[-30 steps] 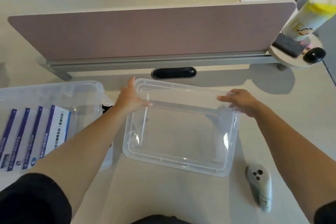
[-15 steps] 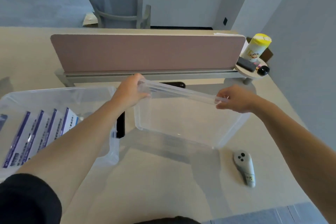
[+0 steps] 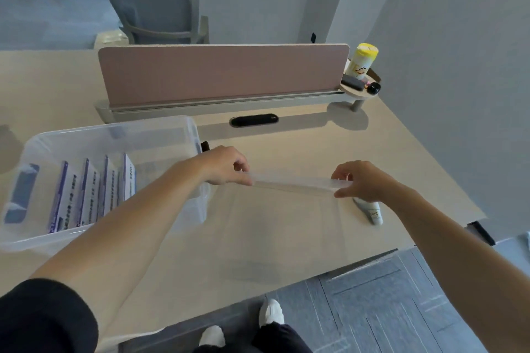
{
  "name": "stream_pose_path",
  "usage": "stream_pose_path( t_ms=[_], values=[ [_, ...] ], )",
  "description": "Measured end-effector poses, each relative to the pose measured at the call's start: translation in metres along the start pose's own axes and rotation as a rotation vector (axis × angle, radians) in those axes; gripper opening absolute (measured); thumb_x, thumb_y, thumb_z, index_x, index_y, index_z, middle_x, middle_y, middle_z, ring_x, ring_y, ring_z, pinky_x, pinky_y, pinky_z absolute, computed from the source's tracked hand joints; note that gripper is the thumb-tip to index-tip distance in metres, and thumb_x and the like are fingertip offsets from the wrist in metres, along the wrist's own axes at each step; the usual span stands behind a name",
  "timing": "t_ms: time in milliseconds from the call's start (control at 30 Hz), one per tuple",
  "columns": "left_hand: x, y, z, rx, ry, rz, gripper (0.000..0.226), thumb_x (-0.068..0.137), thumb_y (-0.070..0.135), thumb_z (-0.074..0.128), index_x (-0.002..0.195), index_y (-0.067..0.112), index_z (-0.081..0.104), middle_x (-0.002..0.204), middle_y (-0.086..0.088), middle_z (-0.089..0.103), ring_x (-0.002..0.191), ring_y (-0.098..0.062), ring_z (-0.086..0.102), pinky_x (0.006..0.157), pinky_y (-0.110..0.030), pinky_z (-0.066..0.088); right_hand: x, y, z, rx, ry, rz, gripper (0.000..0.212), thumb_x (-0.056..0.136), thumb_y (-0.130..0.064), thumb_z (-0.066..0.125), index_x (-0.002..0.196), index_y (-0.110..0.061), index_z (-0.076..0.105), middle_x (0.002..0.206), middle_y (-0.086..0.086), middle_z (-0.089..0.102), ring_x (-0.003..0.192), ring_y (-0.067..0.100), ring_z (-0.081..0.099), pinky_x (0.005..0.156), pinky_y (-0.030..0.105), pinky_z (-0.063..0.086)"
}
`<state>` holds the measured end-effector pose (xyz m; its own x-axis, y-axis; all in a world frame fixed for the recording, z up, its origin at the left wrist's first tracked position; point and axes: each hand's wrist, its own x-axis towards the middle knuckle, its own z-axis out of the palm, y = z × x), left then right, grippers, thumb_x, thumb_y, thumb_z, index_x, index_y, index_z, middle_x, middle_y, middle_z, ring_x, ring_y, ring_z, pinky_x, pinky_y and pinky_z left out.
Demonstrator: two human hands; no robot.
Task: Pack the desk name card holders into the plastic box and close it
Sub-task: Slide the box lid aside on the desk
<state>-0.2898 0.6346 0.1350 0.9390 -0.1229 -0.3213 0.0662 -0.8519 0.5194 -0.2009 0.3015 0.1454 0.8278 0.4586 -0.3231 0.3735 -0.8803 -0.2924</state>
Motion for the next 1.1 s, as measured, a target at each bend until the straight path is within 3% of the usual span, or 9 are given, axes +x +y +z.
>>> stream_pose_path(
  t_ms=[100,333,433,533,767,933,1100],
  values=[
    [-0.003,0.006,0.015,0.034,-0.067,-0.020,0.022,0.078,0.044,0.077,0.088,0.027,0.068,0.096,0.005,0.065,0.083,-0.016,0.060,0.071,-0.030,0.047,-0.013,0.008,0.013,-0.002,-0.030,-0.041,0.030,0.074,-0.030,0.086,0.097,-0.028,0.068,0.089,-0.015,0.058,0.087,0.015,0.057,0.074,0.026,0.040],
    [-0.003,0.046,0.044,0.111,-0.084,-0.057,0.024,0.086,0.038,0.070,0.104,0.024,0.061,0.105,0.005,0.059,0.085,-0.014,0.055,0.065,-0.024,0.041,-0.016,0.052,0.024,-0.048,-0.055,-0.153,0.039,0.077,-0.032,0.083,0.108,-0.019,0.065,0.096,-0.010,0.056,0.088,0.013,0.054,0.073,0.021,0.037],
    [0.002,0.062,0.058,0.175,-0.049,-0.061,0.034,0.090,0.041,0.065,0.120,0.027,0.061,0.109,0.004,0.055,0.098,-0.018,0.054,0.080,-0.030,0.044,-0.016,0.074,0.021,-0.037,-0.067,-0.170,0.039,0.077,-0.035,0.082,0.110,-0.021,0.065,0.097,-0.010,0.056,0.089,0.013,0.056,0.074,0.022,0.039],
    [0.000,0.069,0.066,0.222,0.021,-0.055,0.035,0.091,0.042,0.062,0.123,0.027,0.060,0.113,0.004,0.054,0.105,-0.017,0.054,0.090,-0.035,0.045,-0.016,0.085,0.016,0.009,-0.069,-0.178,0.037,0.077,-0.036,0.082,0.108,-0.023,0.066,0.093,-0.013,0.057,0.088,0.012,0.057,0.075,0.023,0.043],
    [-0.010,0.065,0.069,0.221,0.097,-0.084,0.038,0.092,0.045,0.060,0.125,0.027,0.059,0.117,0.006,0.054,0.108,-0.015,0.054,0.091,-0.034,0.046,-0.013,0.081,0.014,0.082,-0.060,-0.189,0.028,0.079,-0.040,0.080,0.099,-0.029,0.063,0.089,-0.018,0.056,0.080,0.000,0.052,0.064,0.011,0.036],
    [-0.017,0.048,0.077,0.170,0.067,-0.097,0.038,0.092,0.045,0.060,0.125,0.028,0.059,0.114,0.008,0.052,0.108,-0.015,0.053,0.093,-0.036,0.046,-0.008,0.068,0.023,0.036,-0.085,-0.196,0.030,0.079,-0.041,0.079,0.101,-0.028,0.063,0.093,-0.013,0.058,0.085,0.008,0.055,0.065,0.014,0.037],
    [-0.019,0.030,0.085,0.185,0.107,-0.059,0.038,0.093,0.046,0.058,0.127,0.029,0.059,0.124,0.005,0.054,0.114,-0.018,0.050,0.093,-0.035,0.044,-0.006,0.056,0.032,0.038,-0.066,-0.142,0.033,0.078,-0.037,0.082,0.104,-0.025,0.066,0.095,-0.010,0.059,0.088,0.012,0.056,0.067,0.014,0.037]
  ],
)
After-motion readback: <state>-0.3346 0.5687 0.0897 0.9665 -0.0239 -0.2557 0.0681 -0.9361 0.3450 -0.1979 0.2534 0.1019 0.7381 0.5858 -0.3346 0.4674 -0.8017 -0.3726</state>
